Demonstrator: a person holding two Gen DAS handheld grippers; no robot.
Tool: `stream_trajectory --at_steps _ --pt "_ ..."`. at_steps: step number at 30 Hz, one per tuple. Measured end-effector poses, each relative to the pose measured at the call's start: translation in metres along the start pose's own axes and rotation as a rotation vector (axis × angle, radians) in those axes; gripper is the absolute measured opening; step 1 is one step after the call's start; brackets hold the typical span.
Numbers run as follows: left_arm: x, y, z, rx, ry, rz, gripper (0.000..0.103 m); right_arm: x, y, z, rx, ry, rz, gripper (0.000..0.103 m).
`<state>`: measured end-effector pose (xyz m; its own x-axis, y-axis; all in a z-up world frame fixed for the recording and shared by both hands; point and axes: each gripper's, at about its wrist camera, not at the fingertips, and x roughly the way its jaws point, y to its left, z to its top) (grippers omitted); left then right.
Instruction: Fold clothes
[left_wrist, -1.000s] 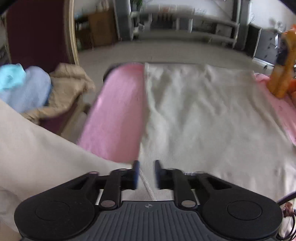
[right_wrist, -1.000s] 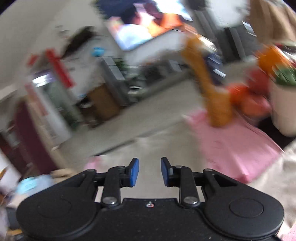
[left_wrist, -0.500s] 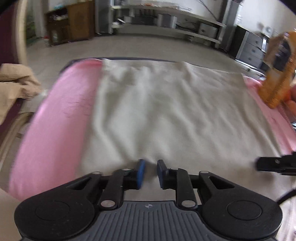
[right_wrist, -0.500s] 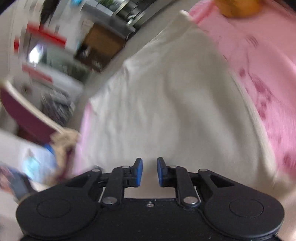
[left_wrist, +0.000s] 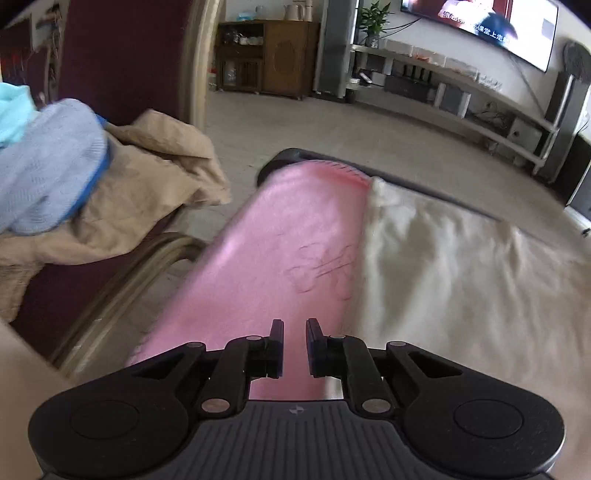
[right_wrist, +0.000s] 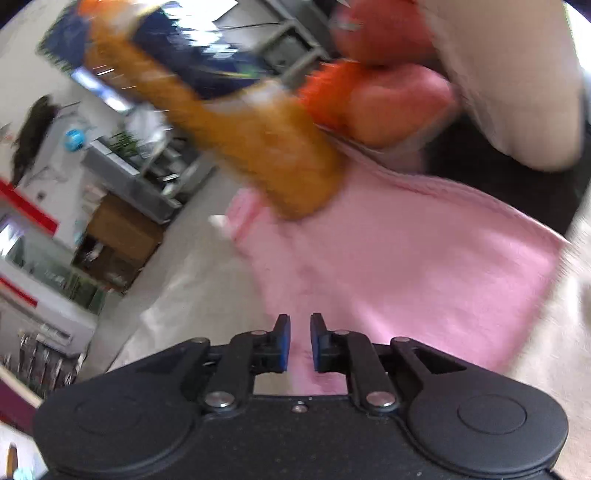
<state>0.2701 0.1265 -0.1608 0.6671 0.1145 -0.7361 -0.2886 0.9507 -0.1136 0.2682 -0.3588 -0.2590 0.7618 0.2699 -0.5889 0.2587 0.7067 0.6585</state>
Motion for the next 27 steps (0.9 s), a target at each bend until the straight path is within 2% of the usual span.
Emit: stream_trajectory --at_steps 3,4,9,11,12,15,19,20,21,23,25,27 --pt "0.005 -0.023 0.002 0.027 0.025 -0.132 0.011 0.023 0.026 -0.012 -0.039 0.097 0.093 0.016" --pt "0.009 -0.028 0.002 0.038 0.029 -0.156 0.012 0.030 0.034 -0.016 -0.052 0.129 0.125 0.016" --pt "0.034 -0.036 0.004 0.048 0.016 -0.180 0.013 0.068 0.076 -0.036 -0.114 0.291 0.279 0.020" --pt "0.044 -0.039 0.005 0.051 0.012 -0.190 0.015 0.081 0.073 -0.042 -0.094 0.342 0.302 0.023" --pt "0.049 -0.040 0.005 0.053 0.009 -0.195 0.016 0.085 0.070 -0.043 -0.085 0.356 0.306 0.019" --pt "0.063 -0.040 0.010 0.041 -0.005 -0.188 0.012 0.082 0.047 -0.028 -0.041 0.292 0.317 0.007" --pt "0.064 -0.026 0.022 0.007 -0.087 0.030 0.011 0.055 0.009 0.009 -0.038 -0.003 0.129 0.001" --pt "0.062 -0.028 0.022 0.023 -0.115 0.113 0.010 0.050 0.003 0.013 -0.032 -0.033 0.099 0.000" --pt "0.060 -0.026 0.023 0.020 -0.127 0.162 0.010 0.045 -0.003 0.017 -0.027 -0.063 0.068 0.007" --pt "0.058 -0.018 0.024 -0.026 -0.114 0.172 0.010 0.035 -0.009 0.022 -0.017 -0.116 0.023 0.014" --pt "0.054 -0.014 0.027 -0.067 -0.102 0.109 0.010 0.027 -0.008 0.023 -0.015 -0.137 0.020 0.019" --pt "0.050 -0.020 0.028 -0.063 -0.101 0.043 0.010 0.025 -0.001 0.020 -0.031 -0.119 0.057 0.019"
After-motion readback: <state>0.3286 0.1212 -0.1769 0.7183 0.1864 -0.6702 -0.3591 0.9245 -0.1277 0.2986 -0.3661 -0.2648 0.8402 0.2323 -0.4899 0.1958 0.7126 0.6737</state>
